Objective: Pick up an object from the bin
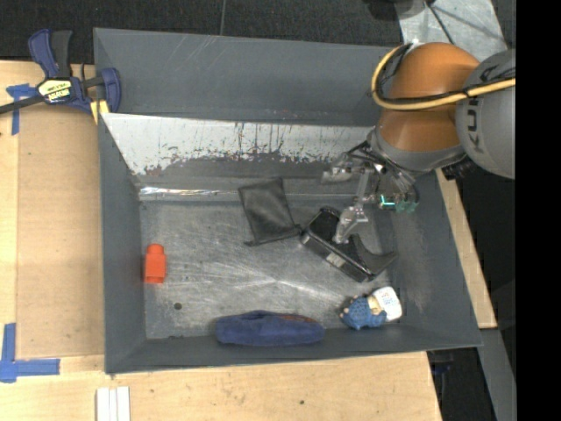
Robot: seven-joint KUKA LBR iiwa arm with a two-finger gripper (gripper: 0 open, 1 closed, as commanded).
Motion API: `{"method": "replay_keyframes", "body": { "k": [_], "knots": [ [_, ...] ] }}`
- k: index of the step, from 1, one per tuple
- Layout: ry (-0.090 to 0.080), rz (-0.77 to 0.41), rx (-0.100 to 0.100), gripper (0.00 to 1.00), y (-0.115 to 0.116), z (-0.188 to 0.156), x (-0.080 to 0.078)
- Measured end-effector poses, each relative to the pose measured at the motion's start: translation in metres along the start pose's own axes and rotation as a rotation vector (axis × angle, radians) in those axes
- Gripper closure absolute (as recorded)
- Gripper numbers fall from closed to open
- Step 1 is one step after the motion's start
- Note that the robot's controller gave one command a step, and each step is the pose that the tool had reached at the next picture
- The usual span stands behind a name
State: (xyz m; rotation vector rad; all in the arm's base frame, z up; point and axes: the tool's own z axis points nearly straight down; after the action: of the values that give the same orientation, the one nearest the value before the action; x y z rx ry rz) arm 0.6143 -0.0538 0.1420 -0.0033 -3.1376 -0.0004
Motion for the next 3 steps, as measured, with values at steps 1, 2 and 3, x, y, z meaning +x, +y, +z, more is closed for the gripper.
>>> {"method": "replay_keyframes", "body": {
  "k": [1, 2, 3],
  "knots": [
    [-0.013, 0.155, 0.002, 0.00, 0.065, 0.067, 0.010],
    [-0.011, 0.171, -0.002, 0.00, 0.083, 0.040, 0.021],
    [-0.009, 0.325, -0.002, 0.00, 0.101, 0.041, 0.011]
  ]
}}
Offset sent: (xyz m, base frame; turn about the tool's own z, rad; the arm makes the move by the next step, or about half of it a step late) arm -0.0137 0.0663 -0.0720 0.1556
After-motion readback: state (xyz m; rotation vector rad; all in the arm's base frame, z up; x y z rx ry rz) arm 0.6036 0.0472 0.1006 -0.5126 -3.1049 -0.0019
